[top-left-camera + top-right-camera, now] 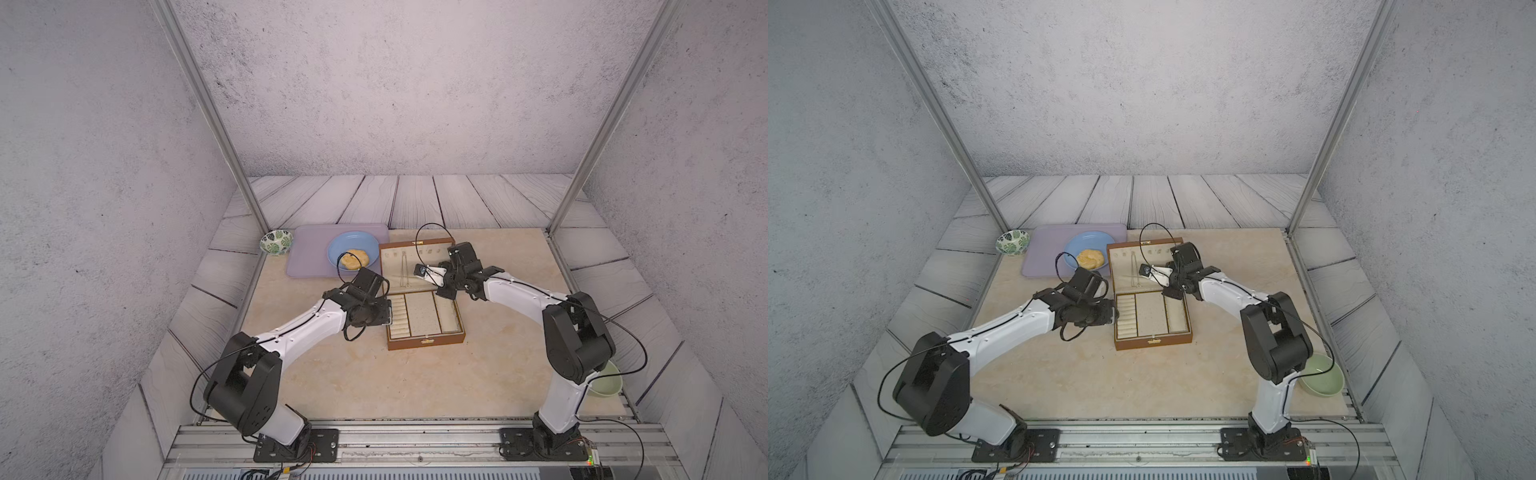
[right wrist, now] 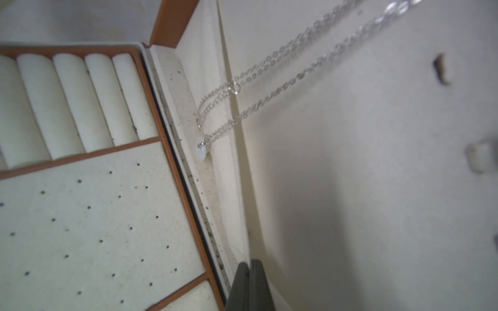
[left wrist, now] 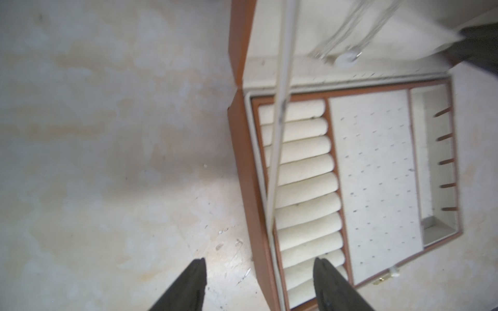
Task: Put jewelry chain into jewelry box
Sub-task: Open the storage slot of the jewelry box, then adjust the necklace in the storage slot.
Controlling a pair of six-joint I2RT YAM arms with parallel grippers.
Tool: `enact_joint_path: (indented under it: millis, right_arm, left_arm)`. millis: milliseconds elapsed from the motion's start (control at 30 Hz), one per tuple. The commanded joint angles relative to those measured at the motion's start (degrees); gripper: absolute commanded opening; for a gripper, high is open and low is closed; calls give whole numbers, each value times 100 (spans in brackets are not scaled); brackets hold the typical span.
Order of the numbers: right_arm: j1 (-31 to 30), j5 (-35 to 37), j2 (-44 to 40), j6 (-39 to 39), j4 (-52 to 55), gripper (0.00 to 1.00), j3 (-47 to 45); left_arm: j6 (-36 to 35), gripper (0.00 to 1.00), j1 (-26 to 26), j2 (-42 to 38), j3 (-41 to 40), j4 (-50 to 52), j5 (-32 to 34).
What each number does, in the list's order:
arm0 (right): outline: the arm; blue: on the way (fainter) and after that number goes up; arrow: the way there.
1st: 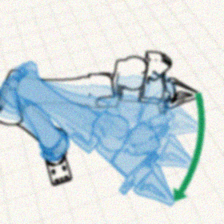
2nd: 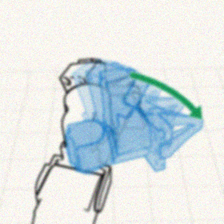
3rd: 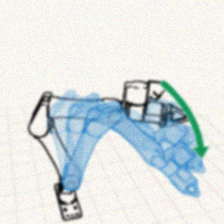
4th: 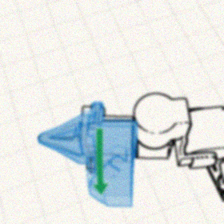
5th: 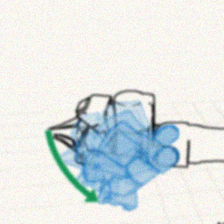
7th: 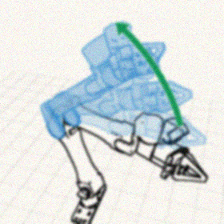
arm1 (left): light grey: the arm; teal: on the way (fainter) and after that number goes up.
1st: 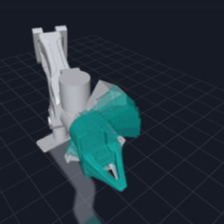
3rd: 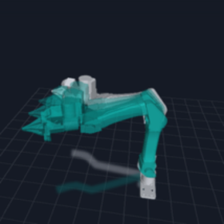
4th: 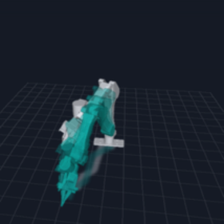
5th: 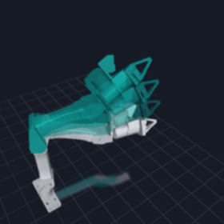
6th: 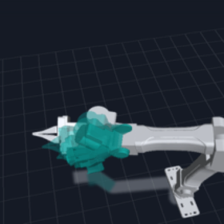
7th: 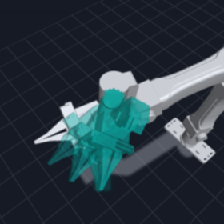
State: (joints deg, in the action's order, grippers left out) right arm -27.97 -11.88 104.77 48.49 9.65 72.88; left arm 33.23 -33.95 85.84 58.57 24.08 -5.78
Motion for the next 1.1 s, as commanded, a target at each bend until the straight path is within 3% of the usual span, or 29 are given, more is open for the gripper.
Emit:
enact_joint_path:
  millis: [0, 133, 333, 767, 1067]
  right_arm:
    - [-51, -48, -48, -204, 221, 0, -14]
    - [-51, -55, -45, -260, 178, 0, -2]
    - [-51, -84, -28, -341, 114, 0, -8]
    - [-48, -116, 45, -420, 76, 0, 54]
    - [-53, -118, 83, -433, 62, 0, 61]
  left_arm:
    - [-455, 65, 12, -4, 115, -640, 37]
    - [-609, 62, 12, 271, 162, -1367, 99]
    - [-525, 47, 4, 845, 401, -2084, 175]
    - [-456, 43, -58, 1487, 623, -2899, 824]
    - [-458, 40, -89, 1721, 496, -3455, 892]
